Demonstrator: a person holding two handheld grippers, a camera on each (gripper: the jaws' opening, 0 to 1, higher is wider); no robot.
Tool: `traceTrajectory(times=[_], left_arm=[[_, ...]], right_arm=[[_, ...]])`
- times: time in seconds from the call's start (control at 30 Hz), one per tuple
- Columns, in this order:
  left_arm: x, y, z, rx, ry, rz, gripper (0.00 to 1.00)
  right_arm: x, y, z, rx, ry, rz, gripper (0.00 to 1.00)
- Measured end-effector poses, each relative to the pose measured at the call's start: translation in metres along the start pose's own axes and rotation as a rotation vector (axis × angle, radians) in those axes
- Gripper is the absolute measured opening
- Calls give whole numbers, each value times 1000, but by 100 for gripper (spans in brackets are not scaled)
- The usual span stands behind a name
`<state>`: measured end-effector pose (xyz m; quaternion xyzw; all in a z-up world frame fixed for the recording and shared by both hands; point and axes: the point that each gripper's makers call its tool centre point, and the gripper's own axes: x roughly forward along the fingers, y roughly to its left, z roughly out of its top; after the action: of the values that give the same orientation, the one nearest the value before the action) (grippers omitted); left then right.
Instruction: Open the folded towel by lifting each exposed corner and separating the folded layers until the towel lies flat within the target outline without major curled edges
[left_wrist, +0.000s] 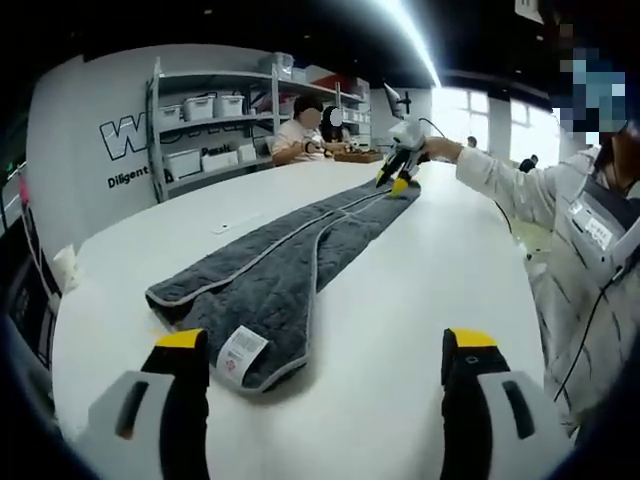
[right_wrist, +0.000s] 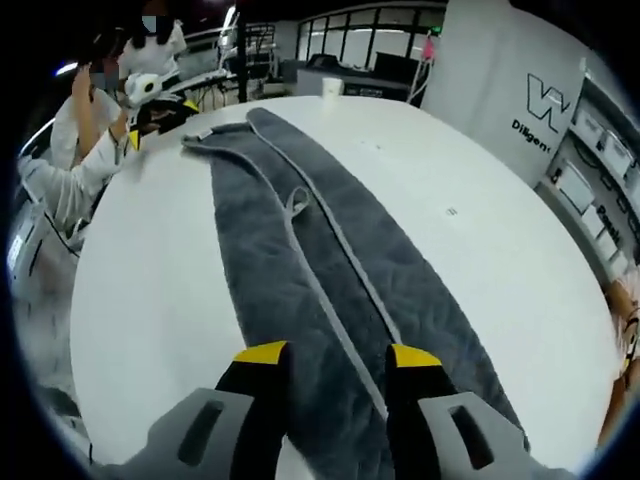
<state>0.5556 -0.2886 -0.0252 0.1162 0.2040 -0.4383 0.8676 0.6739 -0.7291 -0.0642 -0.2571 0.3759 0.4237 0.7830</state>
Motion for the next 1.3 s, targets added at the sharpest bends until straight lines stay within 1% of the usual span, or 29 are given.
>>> traceTrajectory(times=[0.1,0.2,0.33,0.4,0.47,0.5,0.67,0.8,0.93,1.1,1.2,1.3], left_arm=[[-1,1,-3,-2,4,1,95],[-3,2,-4,-9,1,2,94],[-5,4,-3,-14,-4,5,94],[-5,4,-3,-18,-9,5,94],[-5,3,-3,-20,-11,2,94],[-5,4,-4,-22,-10,-1,94],[-4,6,-6,-24,2,1,94],[-5,7,-5,-28,-4,1,93],[-5,6,-4,-28,-7,4,93],[-5,3,-4,-31,-7,0,93],[-4,3,-6,-31,-2,4,93],[-4,2,-5,-33,-3,3,92]], right_arm=[[6,-2,-4,3,20,15,29],[13,0,-8,0,46,50,28],[17,-1,-8,7,57,73,24],[18,2,-7,9,52,93,20],[18,1,-6,13,47,109,11],[18,2,-6,17,48,116,8],[19,4,-8,24,57,146,5],[18,6,-8,23,55,171,1],[16,6,-7,20,47,173,0],[7,9,-4,20,25,155,0],[-3,14,-1,1,5,137,0],[-15,25,1,-26,-12,122,0]])
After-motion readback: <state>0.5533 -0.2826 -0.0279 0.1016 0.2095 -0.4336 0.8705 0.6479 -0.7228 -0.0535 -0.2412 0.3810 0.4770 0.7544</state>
